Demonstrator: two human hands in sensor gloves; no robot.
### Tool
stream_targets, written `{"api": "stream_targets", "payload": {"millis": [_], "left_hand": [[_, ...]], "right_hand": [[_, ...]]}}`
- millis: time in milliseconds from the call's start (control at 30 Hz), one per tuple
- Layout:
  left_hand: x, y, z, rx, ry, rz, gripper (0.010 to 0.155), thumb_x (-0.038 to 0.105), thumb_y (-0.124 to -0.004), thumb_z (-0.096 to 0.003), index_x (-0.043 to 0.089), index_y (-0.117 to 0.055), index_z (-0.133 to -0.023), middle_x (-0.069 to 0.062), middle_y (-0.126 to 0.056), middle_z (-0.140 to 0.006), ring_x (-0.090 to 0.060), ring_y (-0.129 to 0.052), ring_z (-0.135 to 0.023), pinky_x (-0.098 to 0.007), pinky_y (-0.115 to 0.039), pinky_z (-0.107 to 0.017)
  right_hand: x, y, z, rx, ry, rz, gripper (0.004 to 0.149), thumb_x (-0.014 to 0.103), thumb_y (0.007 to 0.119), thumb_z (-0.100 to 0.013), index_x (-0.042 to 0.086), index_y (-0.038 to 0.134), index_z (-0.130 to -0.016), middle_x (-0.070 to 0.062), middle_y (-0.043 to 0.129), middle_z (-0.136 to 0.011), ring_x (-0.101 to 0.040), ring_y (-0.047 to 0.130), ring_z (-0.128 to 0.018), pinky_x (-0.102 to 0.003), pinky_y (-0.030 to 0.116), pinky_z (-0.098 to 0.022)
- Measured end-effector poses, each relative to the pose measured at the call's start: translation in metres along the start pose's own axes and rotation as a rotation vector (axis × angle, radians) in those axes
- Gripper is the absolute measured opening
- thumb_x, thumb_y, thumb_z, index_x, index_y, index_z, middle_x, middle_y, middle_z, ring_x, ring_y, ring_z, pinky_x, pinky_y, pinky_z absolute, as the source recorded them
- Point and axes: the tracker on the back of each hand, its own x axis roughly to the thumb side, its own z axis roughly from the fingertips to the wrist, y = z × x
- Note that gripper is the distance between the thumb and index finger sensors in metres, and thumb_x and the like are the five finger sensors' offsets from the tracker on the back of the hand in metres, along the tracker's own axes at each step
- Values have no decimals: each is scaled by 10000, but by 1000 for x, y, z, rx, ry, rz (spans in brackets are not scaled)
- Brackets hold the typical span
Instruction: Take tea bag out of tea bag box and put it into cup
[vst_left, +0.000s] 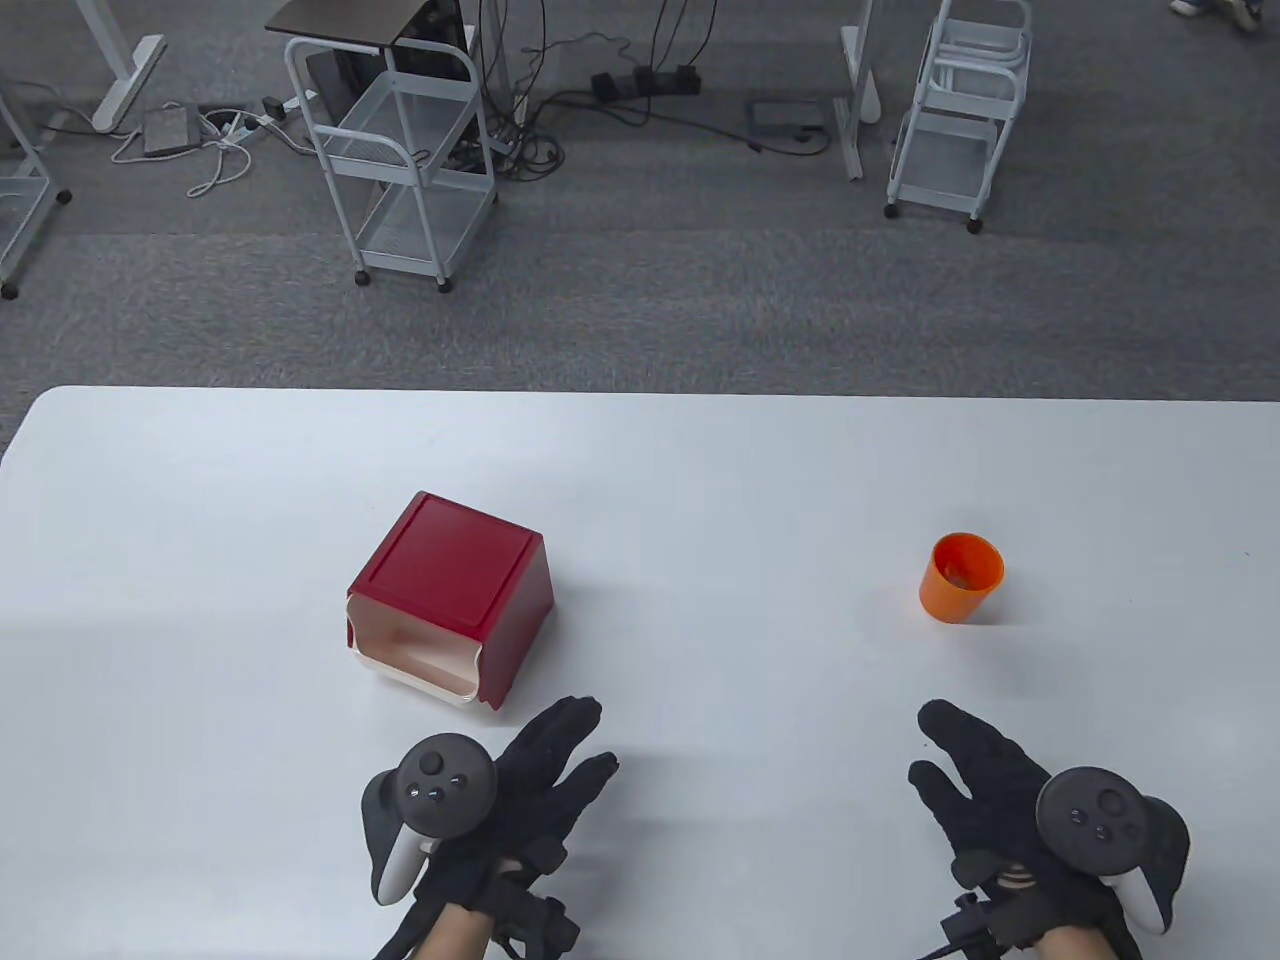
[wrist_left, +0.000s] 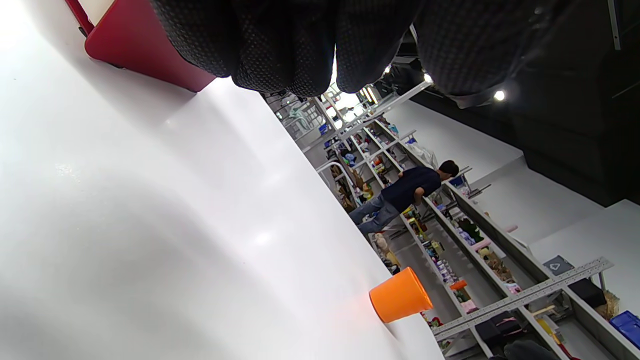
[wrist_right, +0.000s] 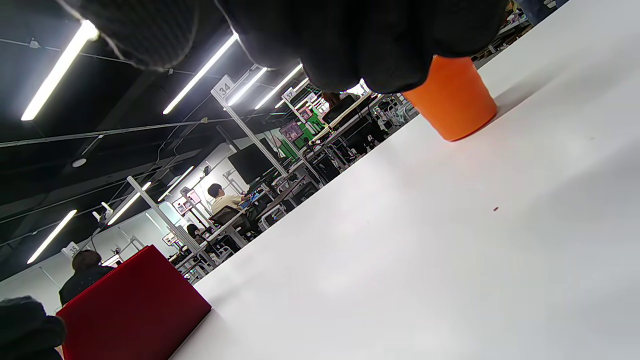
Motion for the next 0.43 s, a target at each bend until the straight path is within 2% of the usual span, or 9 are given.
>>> {"api": "stream_targets", "payload": {"millis": [433], "left_hand": [[-2,1,0,-11,11,19,671,576,-704,-484,288,-669,-1089,-59,-666,-1191,-312,-714,-1050,-438,-657,-756]], "right_hand": [[0,0,-1,7,4,1,620,503,742,-454,180,643,-974,-183,705,-1012,-486,745,-842,-571,638,-642]]}}
